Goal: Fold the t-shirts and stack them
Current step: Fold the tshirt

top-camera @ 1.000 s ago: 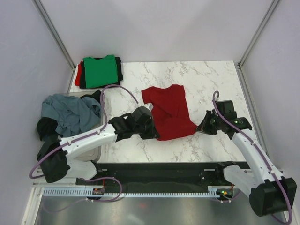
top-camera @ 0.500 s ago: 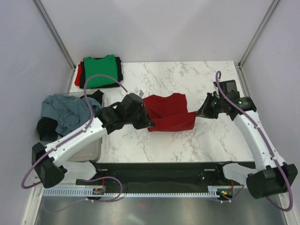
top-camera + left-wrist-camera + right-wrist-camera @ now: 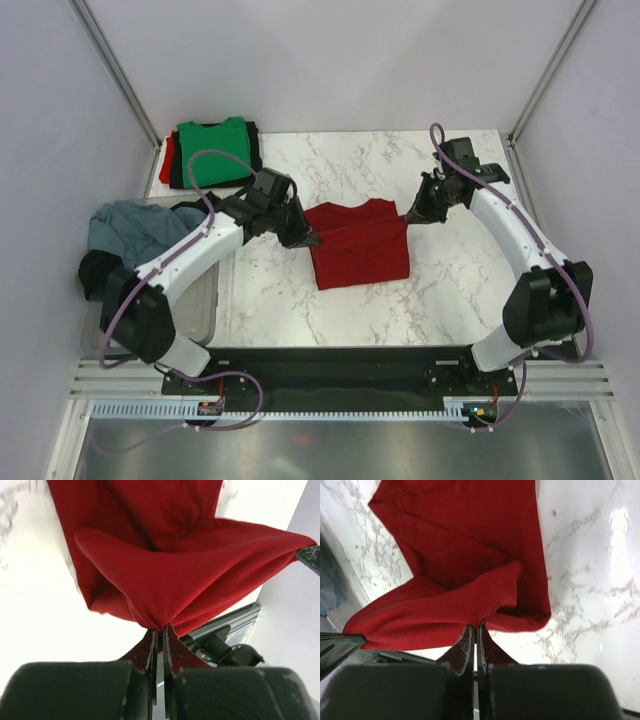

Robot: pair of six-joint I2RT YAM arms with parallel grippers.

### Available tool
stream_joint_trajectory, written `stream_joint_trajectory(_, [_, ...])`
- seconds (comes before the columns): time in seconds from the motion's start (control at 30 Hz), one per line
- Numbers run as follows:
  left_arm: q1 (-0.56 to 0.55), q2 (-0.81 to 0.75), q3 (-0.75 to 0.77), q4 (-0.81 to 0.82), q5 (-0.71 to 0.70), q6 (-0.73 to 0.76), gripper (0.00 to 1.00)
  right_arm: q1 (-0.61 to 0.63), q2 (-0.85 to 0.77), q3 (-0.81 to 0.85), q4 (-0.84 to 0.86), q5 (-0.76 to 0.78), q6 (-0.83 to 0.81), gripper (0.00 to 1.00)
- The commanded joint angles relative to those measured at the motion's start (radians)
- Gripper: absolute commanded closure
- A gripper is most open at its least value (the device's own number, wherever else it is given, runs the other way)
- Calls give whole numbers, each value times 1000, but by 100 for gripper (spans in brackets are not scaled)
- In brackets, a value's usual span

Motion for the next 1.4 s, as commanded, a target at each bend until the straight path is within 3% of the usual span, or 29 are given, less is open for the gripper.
stream_joint_trajectory(0.0, [85, 95, 67, 27, 113, 82, 92, -8, 118, 117, 70, 72, -19, 100])
stream_joint_trajectory(0.17, [177, 367, 232, 33, 210, 146, 93, -8, 327, 292, 93, 64, -6, 100])
stream_joint_trajectory(0.37, [248, 626, 478, -8, 212, 201, 92, -8, 584, 518, 105, 64, 4, 100])
stream_joint_trajectory(0.5, [291, 744, 607, -39, 218, 209, 82, -10, 752, 674, 107, 52, 5, 100])
stream_joint_trajectory(0.53, [299, 767, 662, -55, 219, 217, 70, -8, 778, 703, 107, 49, 5, 96])
stream_joint_trajectory(0.6, [318, 842, 728, -80, 238, 230, 52, -15, 853, 800, 114, 50, 7, 61])
stream_joint_trajectory(0.63, [322, 864, 812, -133, 236, 237, 37, -18, 873, 831, 114, 39, 20, 48])
stream_joint_trajectory(0.67, [322, 876, 854, -158, 229, 244, 32, -22, 904, 896, 114, 29, 26, 31])
stream_joint_trajectory(0.77, [316, 834, 917, -198, 172, 275, 16, -35, 869, 954, 111, 27, 28, 23])
stream_joint_trajectory(0.93, [288, 627, 786, -200, 20, 338, 14, -24, 630, 732, 169, 90, -12, 21])
stream_joint_trajectory(1.07, [212, 515, 646, -177, -40, 335, 16, -2, 368, 357, 306, 55, -18, 21])
stream_joint_trajectory(1.37, [-35, 491, 374, -10, -11, 195, 18, 35, 229, -158, 491, -74, 7, 23])
